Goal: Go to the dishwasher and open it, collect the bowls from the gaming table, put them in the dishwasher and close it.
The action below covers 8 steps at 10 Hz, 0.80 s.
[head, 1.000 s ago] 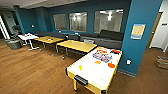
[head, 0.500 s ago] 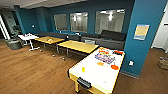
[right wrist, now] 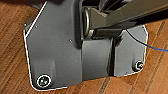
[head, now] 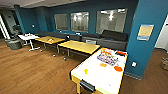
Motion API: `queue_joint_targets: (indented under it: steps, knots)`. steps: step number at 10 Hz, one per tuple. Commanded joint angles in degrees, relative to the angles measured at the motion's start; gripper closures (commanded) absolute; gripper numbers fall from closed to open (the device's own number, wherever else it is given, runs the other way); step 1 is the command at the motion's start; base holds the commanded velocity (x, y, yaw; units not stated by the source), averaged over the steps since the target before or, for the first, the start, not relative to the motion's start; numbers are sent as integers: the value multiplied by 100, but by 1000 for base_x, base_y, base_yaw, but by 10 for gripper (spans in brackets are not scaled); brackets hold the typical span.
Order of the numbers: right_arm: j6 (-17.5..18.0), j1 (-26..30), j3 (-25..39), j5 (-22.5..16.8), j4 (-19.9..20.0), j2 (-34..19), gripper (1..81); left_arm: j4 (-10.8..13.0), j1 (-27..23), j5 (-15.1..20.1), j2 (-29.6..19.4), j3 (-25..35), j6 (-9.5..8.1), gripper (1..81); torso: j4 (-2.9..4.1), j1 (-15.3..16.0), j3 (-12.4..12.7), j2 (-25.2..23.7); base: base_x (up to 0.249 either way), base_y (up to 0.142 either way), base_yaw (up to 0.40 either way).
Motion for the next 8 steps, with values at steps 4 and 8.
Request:
queue_joint_targets:
  steps: [4,8]
  knots:
    - [-14,282,-6,-321,42,-3,10,-30,-268,268,11,-11,19,10,0,0,0,0,103,89,0]
    - [-14,282,3,-321,34,-3,10,-30,-268,259,2,-11,19,10,0,2,0,0,98,93,0]
